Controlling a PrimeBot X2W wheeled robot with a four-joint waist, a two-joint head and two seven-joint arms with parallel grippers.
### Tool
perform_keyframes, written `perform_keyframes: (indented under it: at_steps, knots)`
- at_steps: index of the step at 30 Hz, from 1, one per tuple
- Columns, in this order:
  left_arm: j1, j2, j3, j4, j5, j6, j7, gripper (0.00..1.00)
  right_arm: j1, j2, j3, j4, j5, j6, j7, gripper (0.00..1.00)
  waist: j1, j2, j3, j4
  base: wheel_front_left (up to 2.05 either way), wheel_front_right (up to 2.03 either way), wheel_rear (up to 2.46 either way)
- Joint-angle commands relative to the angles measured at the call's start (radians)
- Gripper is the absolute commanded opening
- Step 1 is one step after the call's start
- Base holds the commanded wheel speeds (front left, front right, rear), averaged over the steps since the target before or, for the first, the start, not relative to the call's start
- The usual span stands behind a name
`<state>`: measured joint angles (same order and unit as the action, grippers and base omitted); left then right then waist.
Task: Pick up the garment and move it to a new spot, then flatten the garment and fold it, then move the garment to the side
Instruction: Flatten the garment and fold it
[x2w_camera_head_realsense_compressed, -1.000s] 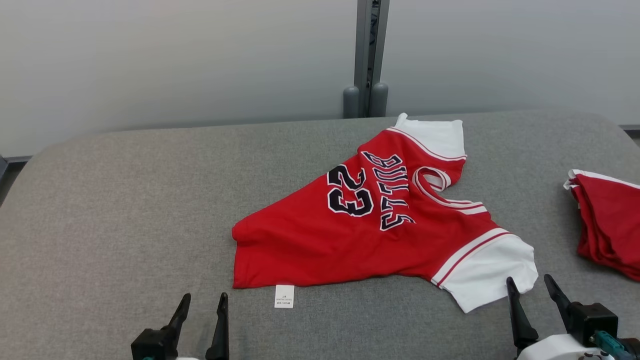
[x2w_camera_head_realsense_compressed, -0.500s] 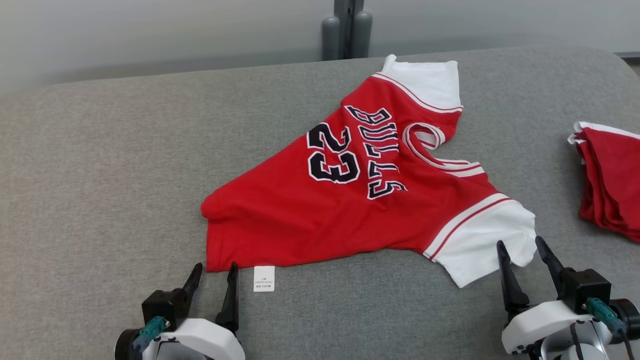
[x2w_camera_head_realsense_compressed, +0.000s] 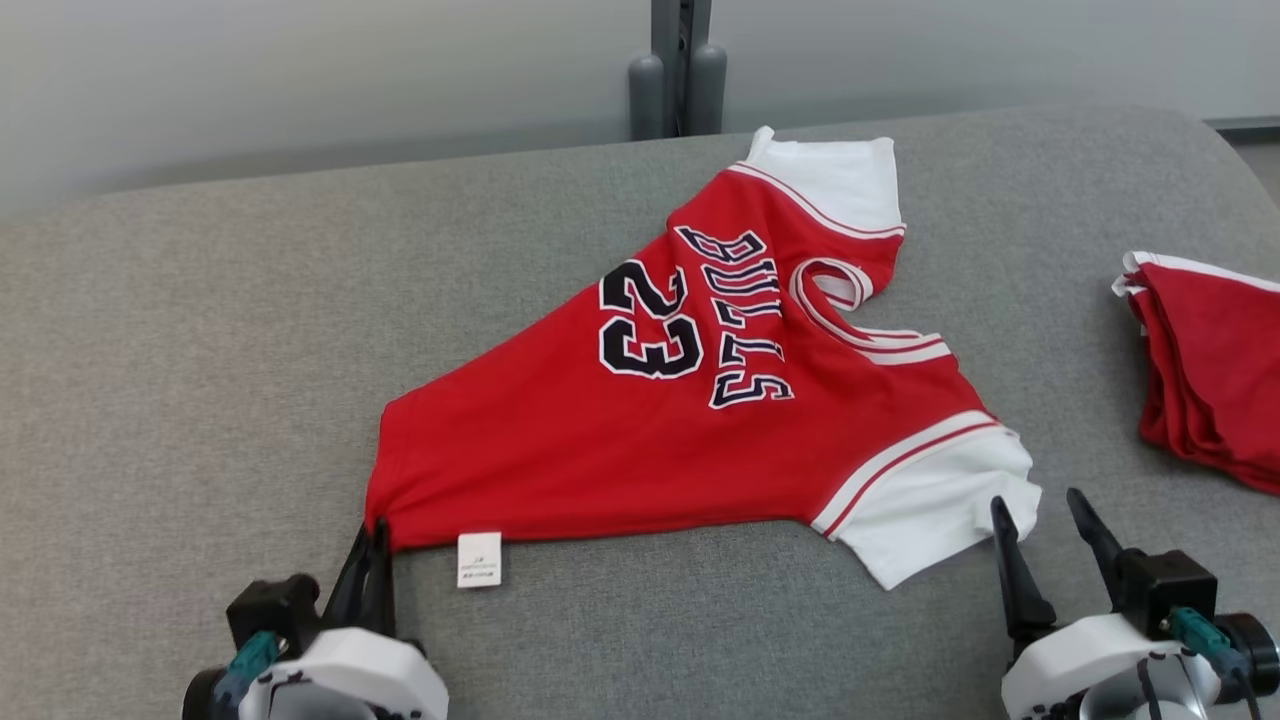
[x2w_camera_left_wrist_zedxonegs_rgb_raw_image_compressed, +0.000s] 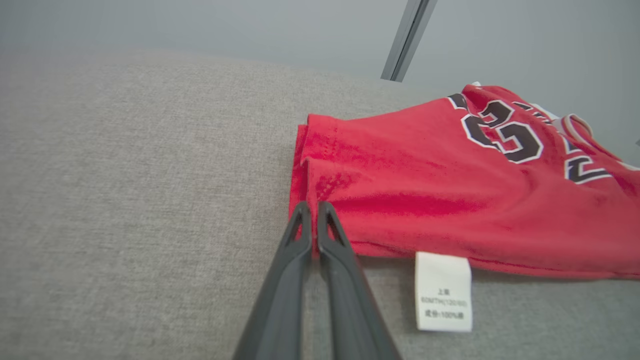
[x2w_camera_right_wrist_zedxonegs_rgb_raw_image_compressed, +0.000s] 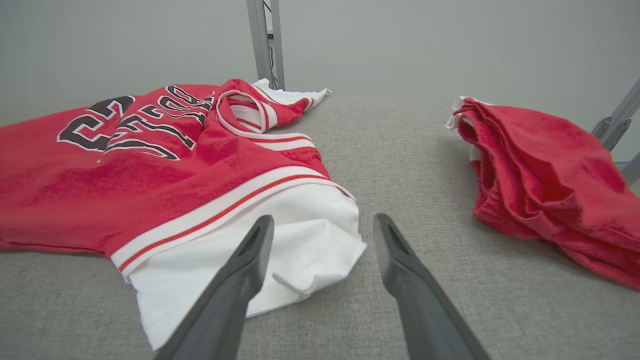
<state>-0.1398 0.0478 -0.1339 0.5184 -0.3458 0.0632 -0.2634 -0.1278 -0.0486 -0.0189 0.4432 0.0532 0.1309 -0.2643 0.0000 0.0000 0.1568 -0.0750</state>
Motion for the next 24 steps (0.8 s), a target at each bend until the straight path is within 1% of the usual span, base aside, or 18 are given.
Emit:
perform_keyframes:
  at_steps: [1, 5, 9, 13, 17, 24]
  knots:
    - [0.017, 0.006, 0.01, -0.003, 0.009, 0.005, -0.001, 0.0, 0.008, -0.005, 0.002, 0.004, 0.004, 0.0, 0.0, 1.0, 0.0, 0.0, -0.014, 0.009, 0.0, 0.0, 0.0]
    - [0.051, 0.006, 0.056, -0.014, 0.039, -0.007, -0.001, 0.0, 0.033, -0.005, 0.039, 0.031, 0.039, 0.0, 0.0, 1.0, 0.0, 0.0, -0.036, 0.021, 0.0, 0.0, 0.0]
    - [0.07, 0.005, 0.08, -0.014, 0.052, -0.018, -0.001, 0.0, 0.046, -0.005, 0.071, 0.066, 0.077, 0.0, 0.0, 1.0, 0.0, 0.0, -0.042, 0.028, 0.0, 0.0, 0.0]
    - [0.07, 0.005, 0.079, -0.015, 0.053, -0.023, -0.001, 0.0, 0.038, -0.005, 0.081, 0.086, 0.098, 0.0, 0.0, 1.0, 0.0, 0.0, -0.04, 0.032, 0.0, 0.0, 0.0]
    - [0.063, 0.005, 0.067, -0.016, 0.047, -0.019, -0.001, 0.0, 0.02, -0.006, 0.097, 0.099, 0.09, 0.0, 0.0, 1.0, 0.0, 0.0, -0.031, 0.036, 0.0, 0.0, 0.0]
    - [0.058, 0.005, 0.059, -0.016, 0.058, -0.023, -0.001, 0.0, 0.014, -0.006, 0.09, 0.107, 0.107, 0.0, 0.0, 1.0, 0.0, 0.0, -0.023, 0.039, 0.0, 0.0, 0.0]
